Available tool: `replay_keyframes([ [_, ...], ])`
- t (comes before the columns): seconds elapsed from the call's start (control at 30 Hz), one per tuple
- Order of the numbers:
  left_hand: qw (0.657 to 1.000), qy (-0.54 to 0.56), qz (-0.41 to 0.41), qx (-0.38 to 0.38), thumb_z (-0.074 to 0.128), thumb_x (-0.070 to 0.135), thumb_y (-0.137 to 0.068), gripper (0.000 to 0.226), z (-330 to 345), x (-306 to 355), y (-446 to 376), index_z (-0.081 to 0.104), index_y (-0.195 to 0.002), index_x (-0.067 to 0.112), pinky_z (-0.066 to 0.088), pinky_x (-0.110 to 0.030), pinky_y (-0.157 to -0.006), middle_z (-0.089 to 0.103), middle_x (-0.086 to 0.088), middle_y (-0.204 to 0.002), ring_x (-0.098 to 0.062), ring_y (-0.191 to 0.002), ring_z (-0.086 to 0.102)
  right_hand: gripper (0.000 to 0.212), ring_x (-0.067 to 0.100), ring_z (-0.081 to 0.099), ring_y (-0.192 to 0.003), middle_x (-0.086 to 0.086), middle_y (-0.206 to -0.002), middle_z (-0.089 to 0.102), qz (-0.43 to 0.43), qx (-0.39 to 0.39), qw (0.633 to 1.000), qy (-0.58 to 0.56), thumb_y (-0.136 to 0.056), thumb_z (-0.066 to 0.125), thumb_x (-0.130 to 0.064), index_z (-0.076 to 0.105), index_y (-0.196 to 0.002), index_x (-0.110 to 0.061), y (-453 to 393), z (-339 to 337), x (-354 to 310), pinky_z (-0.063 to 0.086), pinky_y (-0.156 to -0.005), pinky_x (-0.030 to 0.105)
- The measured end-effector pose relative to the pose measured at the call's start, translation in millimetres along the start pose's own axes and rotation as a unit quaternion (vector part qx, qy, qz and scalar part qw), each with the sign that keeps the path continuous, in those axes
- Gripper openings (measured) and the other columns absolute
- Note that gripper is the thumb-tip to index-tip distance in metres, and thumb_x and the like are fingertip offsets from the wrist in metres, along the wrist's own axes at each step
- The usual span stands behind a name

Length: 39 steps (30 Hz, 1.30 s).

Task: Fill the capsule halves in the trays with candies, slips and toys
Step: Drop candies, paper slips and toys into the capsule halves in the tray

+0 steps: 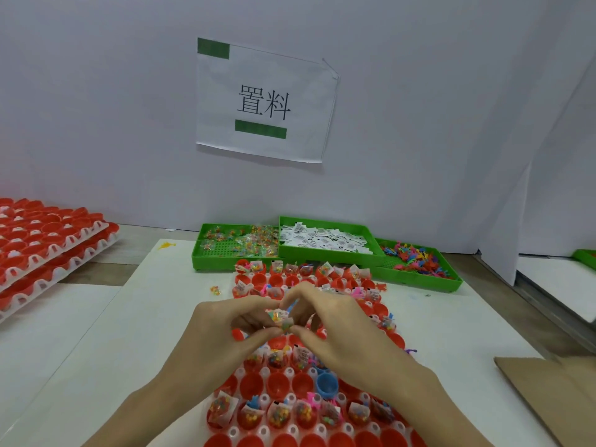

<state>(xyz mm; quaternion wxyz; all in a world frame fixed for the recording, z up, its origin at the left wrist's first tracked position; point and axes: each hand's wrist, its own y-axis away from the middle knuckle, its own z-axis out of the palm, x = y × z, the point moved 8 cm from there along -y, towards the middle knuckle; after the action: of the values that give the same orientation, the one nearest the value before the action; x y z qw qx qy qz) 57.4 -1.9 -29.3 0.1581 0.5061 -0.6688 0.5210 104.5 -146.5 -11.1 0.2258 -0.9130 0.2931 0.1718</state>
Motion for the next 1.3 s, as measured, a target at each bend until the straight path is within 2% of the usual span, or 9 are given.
replay_keyframes([
  [0.13,1.0,0.01,-0.005,0.006,0.081,0.032,-0.073,0.017,0.8,-1.1,-0.2,0.081,-0.09,0.036,0.06,-0.022,-0.071,0.077,0.017,-0.081,-0.008,-0.076,0.075,0.046,-0.003,0.056,-0.09,-0.014,-0.096,0.062,-0.004,-0.007,1.0,0.004,-0.096,0.065,-0.013,0.038,-0.123,-0.038,2.1,0.9,1.6,0.045,-0.076,0.01],
  [0.27,1.0,0.013,-0.012,0.02,0.087,0.027,-0.074,0.014,-1.8,-5.3,-0.3,0.081,-0.083,0.034,0.06,-0.028,-0.067,0.075,0.007,-0.082,-0.017,-0.073,0.072,0.03,0.002,0.066,-0.09,-0.014,-0.094,0.068,0.007,0.008,0.997,-0.07,-0.097,0.065,-0.015,0.055,-0.119,-0.034,-0.8,-13.5,16.6,0.054,-0.077,0.015],
  [0.37,0.999,0.017,-0.027,0.018,0.086,0.026,-0.074,0.016,-3.5,-9.9,-1.2,0.079,-0.085,0.036,0.06,-0.022,-0.069,0.076,0.008,-0.083,-0.014,-0.074,0.073,0.015,0.002,0.068,-0.085,-0.013,-0.092,0.071,0.077,0.092,0.992,-0.046,-0.098,0.063,-0.013,0.068,-0.107,-0.024,-14.7,-50.9,76.4,0.055,-0.073,0.015],
  [0.6,0.999,0.007,-0.035,0.006,0.082,0.031,-0.076,0.014,-0.4,-15.1,0.0,0.078,-0.086,0.038,0.058,-0.017,-0.069,0.077,0.012,-0.08,-0.008,-0.073,0.074,0.02,0.027,0.071,-0.099,0.013,-0.104,0.075,0.299,0.159,0.939,0.057,-0.099,0.056,0.002,0.074,-0.104,-0.006,-20.9,-113.8,261.1,0.057,-0.095,0.045],
  [0.7,0.999,0.007,-0.039,0.009,0.08,0.035,-0.075,0.013,-2.1,-17.0,-1.0,0.078,-0.086,0.039,0.057,-0.015,-0.069,0.077,0.011,-0.08,-0.007,-0.072,0.074,0.026,0.032,0.069,-0.108,0.018,-0.12,0.072,0.313,0.13,0.933,0.122,-0.098,0.055,0.007,0.074,-0.113,-0.001,-17.7,-118.6,299.3,0.052,-0.102,0.041],
  [0.8,0.999,0.008,-0.042,0.018,0.08,0.034,-0.074,0.012,-5.3,-19.5,-2.1,0.078,-0.086,0.037,0.056,-0.014,-0.069,0.077,0.01,-0.08,-0.007,-0.072,0.074,0.026,0.031,0.065,-0.118,0.016,-0.131,0.068,0.315,0.041,0.933,0.167,-0.097,0.062,0.002,0.074,-0.12,-0.004,-22.5,-111.3,319.8,0.049,-0.104,0.036],
  [0.9,0.999,-0.003,-0.045,0.02,0.082,0.028,-0.075,0.014,-6.4,-23.2,-3.1,0.078,-0.085,0.037,0.057,-0.014,-0.069,0.077,0.01,-0.079,-0.008,-0.071,0.073,0.019,0.028,0.068,-0.106,0.014,-0.117,0.074,0.305,-0.01,0.93,0.204,-0.09,0.076,-0.012,0.079,-0.109,-0.008,-29.2,-108.1,324.0,0.052,-0.093,0.034],
  [1.03,0.999,-0.005,-0.045,0.02,0.083,0.025,-0.076,0.015,-6.6,-23.7,-3.2,0.078,-0.085,0.035,0.056,-0.014,-0.069,0.077,0.007,-0.081,-0.009,-0.07,0.073,0.018,0.023,0.066,-0.087,0.015,-0.103,0.077,0.309,0.03,0.93,0.198,-0.089,0.078,-0.017,0.08,-0.101,-0.004,-32.7,-107.1,323.7,0.049,-0.08,0.029],
  [1.3,0.999,0.002,-0.038,0.021,0.08,0.033,-0.075,0.011,-6.7,-17.4,-3.5,0.079,-0.086,0.034,0.058,-0.017,-0.07,0.077,0.007,-0.081,-0.012,-0.072,0.074,0.01,0.021,0.069,-0.086,0.012,-0.094,0.077,0.327,0.167,0.921,0.132,-0.085,0.074,-0.003,0.079,-0.094,-0.004,-11.1,-118.9,322.1,0.047,-0.081,0.023],
])
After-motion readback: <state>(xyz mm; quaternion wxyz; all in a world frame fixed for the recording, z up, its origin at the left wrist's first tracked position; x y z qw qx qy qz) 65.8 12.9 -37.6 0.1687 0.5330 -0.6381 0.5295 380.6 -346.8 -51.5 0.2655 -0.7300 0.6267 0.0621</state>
